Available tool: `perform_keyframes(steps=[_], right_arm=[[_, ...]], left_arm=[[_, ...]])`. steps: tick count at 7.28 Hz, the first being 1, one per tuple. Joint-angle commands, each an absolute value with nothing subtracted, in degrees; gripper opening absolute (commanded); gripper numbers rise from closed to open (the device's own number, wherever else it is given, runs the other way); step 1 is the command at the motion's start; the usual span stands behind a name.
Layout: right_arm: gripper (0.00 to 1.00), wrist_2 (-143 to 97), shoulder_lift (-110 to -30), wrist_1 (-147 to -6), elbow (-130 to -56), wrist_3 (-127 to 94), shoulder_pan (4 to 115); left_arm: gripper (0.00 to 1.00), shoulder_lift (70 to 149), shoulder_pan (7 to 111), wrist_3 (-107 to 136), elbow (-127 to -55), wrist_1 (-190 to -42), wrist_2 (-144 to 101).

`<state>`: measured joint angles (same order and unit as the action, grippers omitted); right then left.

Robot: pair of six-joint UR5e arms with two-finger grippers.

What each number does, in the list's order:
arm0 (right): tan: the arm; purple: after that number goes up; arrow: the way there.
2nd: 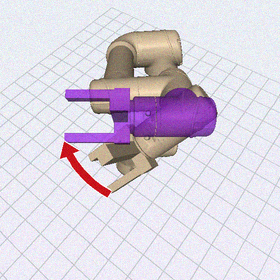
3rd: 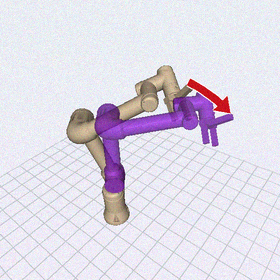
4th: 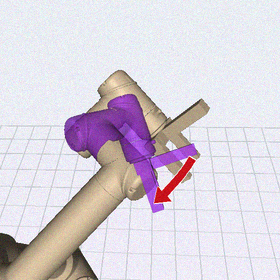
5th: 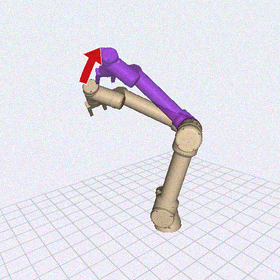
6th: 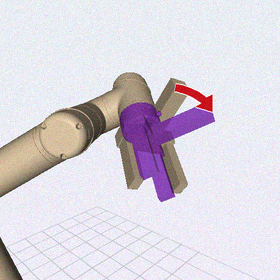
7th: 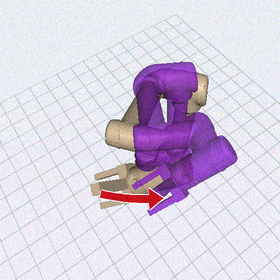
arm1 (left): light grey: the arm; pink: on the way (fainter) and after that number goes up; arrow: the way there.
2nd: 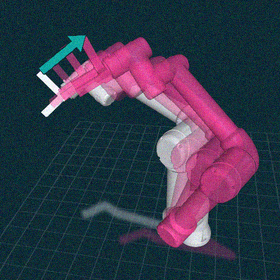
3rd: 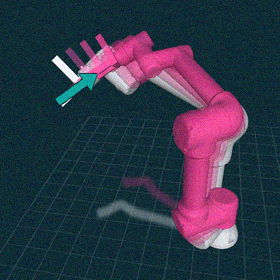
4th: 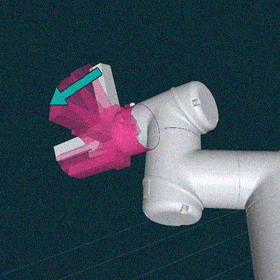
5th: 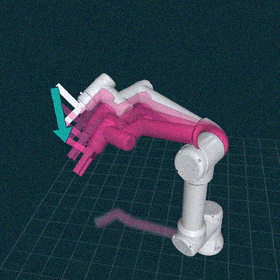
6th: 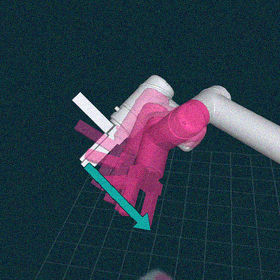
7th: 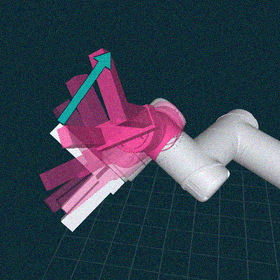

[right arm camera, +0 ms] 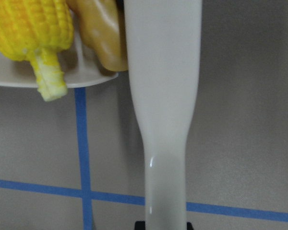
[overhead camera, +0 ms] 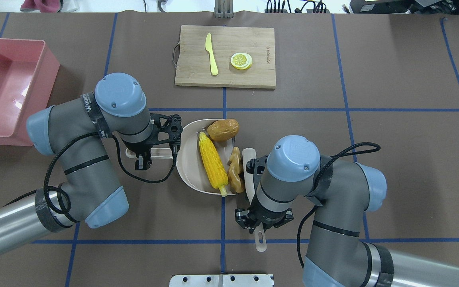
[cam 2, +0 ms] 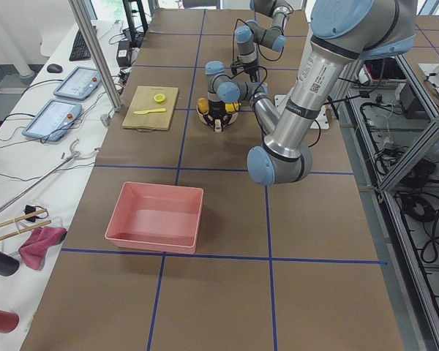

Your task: Sweep and dump trash into bin

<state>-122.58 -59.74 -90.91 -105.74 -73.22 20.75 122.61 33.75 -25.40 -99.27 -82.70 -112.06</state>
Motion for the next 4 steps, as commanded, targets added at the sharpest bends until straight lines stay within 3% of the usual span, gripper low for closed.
perform_keyframes(steps=[1, 4], right_arm=[[0.00, -122.5, -55.5, -90.8, -102.1, -74.3, 20.7], [0.00, -122.6, -50.2, -90.9, -98.3, -77.9, 20.7]], left_arm=[[0.00, 121.8, 33.8, -25.4, -99.2, -83.9, -112.1], [0.00, 121.7, 33.8, -25.3, -99.2, -84.6, -112.1]])
